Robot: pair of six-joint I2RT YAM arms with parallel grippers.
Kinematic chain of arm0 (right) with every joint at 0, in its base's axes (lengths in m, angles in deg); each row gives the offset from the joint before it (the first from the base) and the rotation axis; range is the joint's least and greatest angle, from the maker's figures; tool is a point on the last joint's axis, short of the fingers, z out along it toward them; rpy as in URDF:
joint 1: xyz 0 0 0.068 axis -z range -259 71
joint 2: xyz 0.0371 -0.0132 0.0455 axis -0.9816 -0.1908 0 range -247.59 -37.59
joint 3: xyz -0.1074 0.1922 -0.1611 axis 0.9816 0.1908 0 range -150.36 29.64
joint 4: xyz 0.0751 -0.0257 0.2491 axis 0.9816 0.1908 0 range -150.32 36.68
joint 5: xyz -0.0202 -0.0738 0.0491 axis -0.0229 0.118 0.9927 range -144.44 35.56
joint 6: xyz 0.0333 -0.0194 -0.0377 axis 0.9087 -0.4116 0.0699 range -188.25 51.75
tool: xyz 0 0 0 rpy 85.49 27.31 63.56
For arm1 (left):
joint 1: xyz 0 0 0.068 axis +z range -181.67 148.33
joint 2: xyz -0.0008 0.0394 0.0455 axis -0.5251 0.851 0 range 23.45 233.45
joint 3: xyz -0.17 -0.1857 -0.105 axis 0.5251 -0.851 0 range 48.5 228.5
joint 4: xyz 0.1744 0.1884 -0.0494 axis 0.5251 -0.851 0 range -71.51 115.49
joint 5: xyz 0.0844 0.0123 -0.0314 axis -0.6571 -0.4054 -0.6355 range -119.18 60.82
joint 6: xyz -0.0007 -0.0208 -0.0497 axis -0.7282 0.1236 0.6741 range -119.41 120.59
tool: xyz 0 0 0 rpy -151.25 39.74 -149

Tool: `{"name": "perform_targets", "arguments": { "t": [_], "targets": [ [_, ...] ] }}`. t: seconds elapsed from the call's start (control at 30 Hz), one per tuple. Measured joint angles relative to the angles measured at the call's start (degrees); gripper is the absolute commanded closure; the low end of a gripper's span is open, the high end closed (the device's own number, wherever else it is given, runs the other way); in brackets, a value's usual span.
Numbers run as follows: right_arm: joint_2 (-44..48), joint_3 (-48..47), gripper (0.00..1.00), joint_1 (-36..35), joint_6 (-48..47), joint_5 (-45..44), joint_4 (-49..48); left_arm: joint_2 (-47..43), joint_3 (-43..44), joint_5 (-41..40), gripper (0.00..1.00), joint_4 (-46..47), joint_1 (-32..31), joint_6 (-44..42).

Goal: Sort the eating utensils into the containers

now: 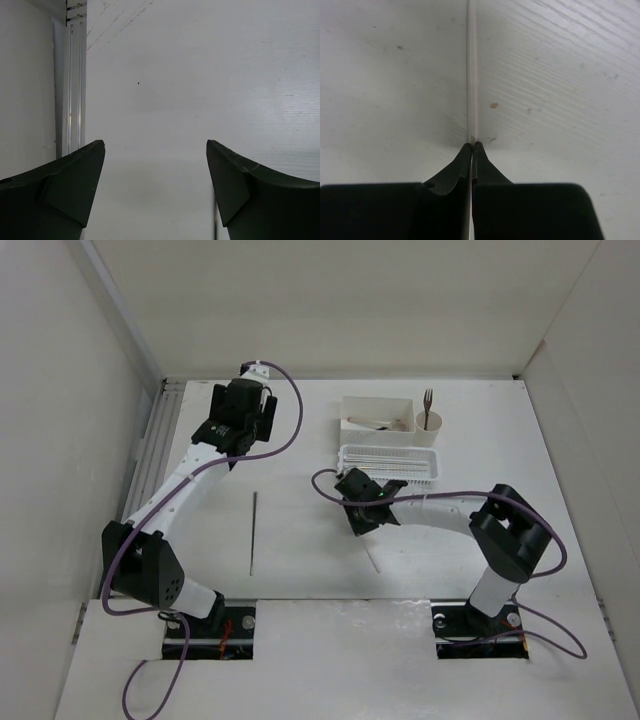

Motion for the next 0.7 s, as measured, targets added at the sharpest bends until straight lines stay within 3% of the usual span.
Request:
{"name": "perform_targets", "arguments": {
  "t": [0.17, 0.3, 0.47, 0.7],
  "targets": [
    [2.29, -0.50, 1.00, 1.05, -3.04, -1.14, 2.12, 0.00, 0.00, -0.04, 0.19, 0.00, 0.00, -0.02],
    [2.78, -7.52, 1.00, 1.07, -11.93, -2.38, 4.63, 0.00, 0.00, -0.17, 0.19, 0.13, 0.00, -0.22],
    [3.34, -16.00, 1.00, 3.69, -31.04, -3.87, 3.87, 0.00, -0.09, -0.63, 0.19, 0.55, 0.07, -1.16],
    [4.13, -18.84, 1.00, 18.75, -61.11, 5.38, 5.49, -0.07, -1.77, 0.22, 0.19, 0.46, 0.50, -6.21]
  ]
}}
